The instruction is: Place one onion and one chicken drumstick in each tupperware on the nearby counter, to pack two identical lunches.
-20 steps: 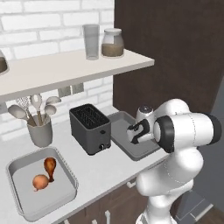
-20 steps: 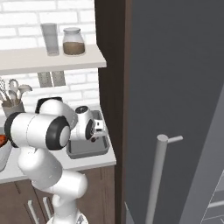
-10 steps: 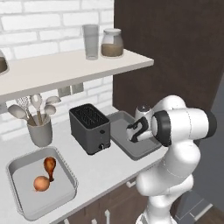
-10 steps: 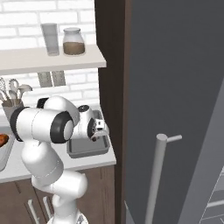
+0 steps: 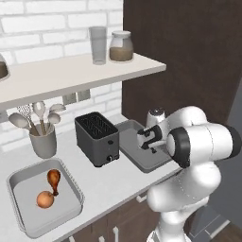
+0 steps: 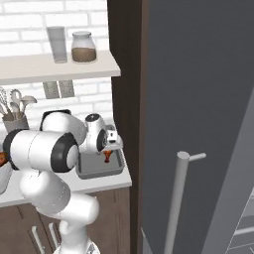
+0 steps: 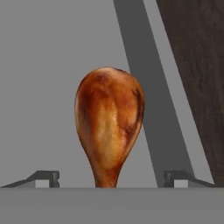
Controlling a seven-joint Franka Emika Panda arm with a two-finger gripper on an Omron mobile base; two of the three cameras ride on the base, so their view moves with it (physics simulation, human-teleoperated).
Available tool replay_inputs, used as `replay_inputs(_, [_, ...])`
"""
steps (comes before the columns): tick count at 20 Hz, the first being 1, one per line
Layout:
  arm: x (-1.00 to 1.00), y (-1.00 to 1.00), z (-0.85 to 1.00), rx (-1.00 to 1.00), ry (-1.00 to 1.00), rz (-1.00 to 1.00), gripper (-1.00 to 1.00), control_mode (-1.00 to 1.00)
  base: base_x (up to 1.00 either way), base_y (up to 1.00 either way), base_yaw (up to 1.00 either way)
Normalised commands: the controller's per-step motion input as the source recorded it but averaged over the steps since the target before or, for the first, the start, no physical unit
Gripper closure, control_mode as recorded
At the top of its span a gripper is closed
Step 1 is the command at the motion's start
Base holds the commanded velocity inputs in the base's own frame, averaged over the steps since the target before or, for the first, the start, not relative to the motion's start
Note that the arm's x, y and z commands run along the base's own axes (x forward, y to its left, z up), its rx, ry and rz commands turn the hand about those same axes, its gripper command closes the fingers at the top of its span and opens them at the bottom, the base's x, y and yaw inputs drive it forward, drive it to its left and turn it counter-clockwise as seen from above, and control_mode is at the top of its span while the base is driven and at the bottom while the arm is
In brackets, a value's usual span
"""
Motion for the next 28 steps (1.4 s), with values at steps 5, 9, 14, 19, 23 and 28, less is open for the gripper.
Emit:
replay_inputs(5, [-0.62,0.21,0.98,0.00,-0.08,0.00,-1.00,-1.00,0.00,0.00,0.00])
replay_inputs(9, [-0.60,0.20,1.00,0.00,-0.01,0.00,-1.00,-1.00,0.00,0.00,0.00])
replay_inputs(14, [-0.68,0.03,1.00,0.09,-0.04,0.00,-1.00,-1.00,0.00,0.00,0.00])
replay_inputs(19, [-0.78,0.00,0.87,0.06,-0.16,-0.01,-1.00,-1.00,0.00,0.00,0.00])
replay_inputs(23, [-0.90,0.00,0.71,0.00,-0.18,-0.03,-1.00,-1.00,0.00,0.00,0.00])
replay_inputs(28, [-0.54,0.00,0.33,0.00,-0.07,-0.02,-1.00,1.00,-0.40,-0.03,-0.01])
